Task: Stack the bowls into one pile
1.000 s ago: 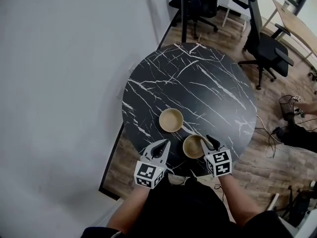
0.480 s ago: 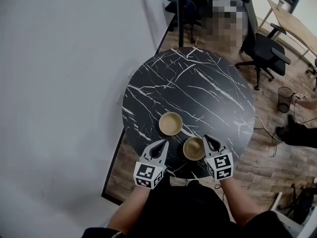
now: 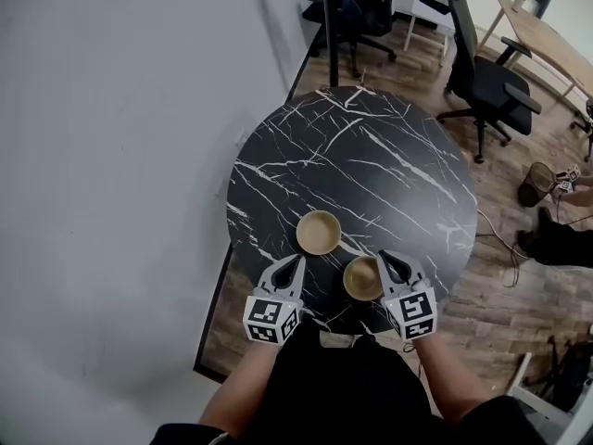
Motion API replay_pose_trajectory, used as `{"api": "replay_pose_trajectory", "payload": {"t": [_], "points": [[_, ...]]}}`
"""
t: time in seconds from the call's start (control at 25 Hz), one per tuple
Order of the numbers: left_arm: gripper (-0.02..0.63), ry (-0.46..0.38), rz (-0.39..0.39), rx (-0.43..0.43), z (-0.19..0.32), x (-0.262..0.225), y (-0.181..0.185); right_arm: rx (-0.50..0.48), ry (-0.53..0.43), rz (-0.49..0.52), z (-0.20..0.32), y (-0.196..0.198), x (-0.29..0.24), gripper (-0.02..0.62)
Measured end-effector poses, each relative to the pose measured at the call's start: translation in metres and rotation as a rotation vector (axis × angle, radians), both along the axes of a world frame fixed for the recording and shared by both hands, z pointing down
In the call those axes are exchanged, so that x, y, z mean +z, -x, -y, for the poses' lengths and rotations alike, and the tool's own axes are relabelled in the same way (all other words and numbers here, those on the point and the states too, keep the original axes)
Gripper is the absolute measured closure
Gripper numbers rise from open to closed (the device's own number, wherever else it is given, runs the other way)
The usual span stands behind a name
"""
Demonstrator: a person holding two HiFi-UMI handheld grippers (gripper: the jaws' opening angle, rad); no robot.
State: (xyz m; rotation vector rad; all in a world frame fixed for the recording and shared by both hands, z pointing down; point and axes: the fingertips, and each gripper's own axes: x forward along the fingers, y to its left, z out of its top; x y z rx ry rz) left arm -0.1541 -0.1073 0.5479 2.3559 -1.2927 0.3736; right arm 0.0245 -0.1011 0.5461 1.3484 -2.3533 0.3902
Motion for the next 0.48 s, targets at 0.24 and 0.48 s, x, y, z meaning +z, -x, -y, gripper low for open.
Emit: {"api": "replay_pose_trajectory", "payload": {"t": [0.24, 0.48], "points": [[0.592, 0.069, 0.061, -0.007, 0.009, 0.017, 0.019, 0.017, 0.0, 0.019, 0.002, 0.011, 0.002, 0.588], [0.574, 0.153, 0.041, 0.02, 0.021, 0.035, 0.022, 0.038, 0.001, 0.028, 0.005, 0.014, 0.001, 0.588]]}}
